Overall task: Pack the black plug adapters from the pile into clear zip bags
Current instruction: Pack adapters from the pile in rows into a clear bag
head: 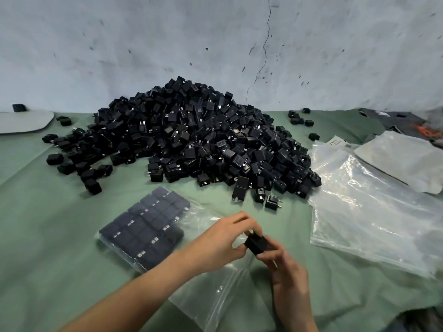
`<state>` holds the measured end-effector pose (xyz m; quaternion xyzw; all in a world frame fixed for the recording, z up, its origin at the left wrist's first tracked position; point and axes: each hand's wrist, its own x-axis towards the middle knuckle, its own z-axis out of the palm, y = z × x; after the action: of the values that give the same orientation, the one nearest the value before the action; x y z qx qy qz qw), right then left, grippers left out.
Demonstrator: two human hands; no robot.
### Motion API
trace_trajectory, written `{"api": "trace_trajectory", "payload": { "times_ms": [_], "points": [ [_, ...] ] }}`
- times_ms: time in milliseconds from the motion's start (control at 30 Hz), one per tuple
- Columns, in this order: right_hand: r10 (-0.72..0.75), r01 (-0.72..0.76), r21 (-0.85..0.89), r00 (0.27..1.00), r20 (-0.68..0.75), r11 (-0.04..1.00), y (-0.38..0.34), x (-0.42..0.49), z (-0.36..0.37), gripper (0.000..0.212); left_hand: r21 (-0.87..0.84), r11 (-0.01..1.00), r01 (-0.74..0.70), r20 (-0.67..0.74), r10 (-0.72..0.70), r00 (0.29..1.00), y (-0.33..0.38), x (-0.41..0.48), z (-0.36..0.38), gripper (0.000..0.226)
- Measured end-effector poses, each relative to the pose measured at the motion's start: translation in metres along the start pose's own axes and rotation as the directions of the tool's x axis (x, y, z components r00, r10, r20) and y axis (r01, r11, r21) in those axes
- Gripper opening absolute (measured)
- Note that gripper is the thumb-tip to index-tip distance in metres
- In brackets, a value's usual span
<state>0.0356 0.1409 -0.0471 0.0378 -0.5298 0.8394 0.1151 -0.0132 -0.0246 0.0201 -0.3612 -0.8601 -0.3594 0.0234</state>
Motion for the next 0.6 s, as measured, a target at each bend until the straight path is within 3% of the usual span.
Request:
{"api": "trace_trajectory", "payload": {
  "times_ms": [100,200,300,400,467,600],
  "points": [
    [-0.014,0.021,-0.119,0.998,0.059,0.993,-0.001,-0.001,0.001,0.043,0.023,1.0,0.016,-0.008,-0.015,1.0,-0.001,-0.003,0.002,0.036],
    [-0.038,0.094,-0.347,0.986,0.165,0.933,-0.011,-0.005,0.005,0.033,0.031,0.998,0.051,0.013,-0.051,0.999,0.003,-0.005,0.0,0.039],
    [-0.026,0.122,-0.513,0.981,0.19,0.849,-0.021,-0.01,0.001,0.025,0.08,0.981,0.177,-0.03,-0.175,0.984,0.008,-0.02,0.009,0.046],
    [-0.043,0.169,-0.644,0.978,0.206,0.746,-0.034,-0.017,-0.011,0.026,0.305,0.904,0.3,-0.061,-0.296,0.953,0.013,-0.042,0.023,0.045],
    [-0.021,0.207,-0.714,0.965,0.26,0.669,-0.037,-0.022,-0.017,0.023,0.422,0.862,0.28,-0.06,-0.281,0.958,0.017,-0.05,0.028,0.034],
    [-0.027,0.387,-0.743,0.895,0.446,0.546,-0.03,-0.026,-0.009,0.025,0.388,0.878,0.281,-0.155,-0.238,0.959,0.026,-0.047,0.025,0.007]
  ]
}}
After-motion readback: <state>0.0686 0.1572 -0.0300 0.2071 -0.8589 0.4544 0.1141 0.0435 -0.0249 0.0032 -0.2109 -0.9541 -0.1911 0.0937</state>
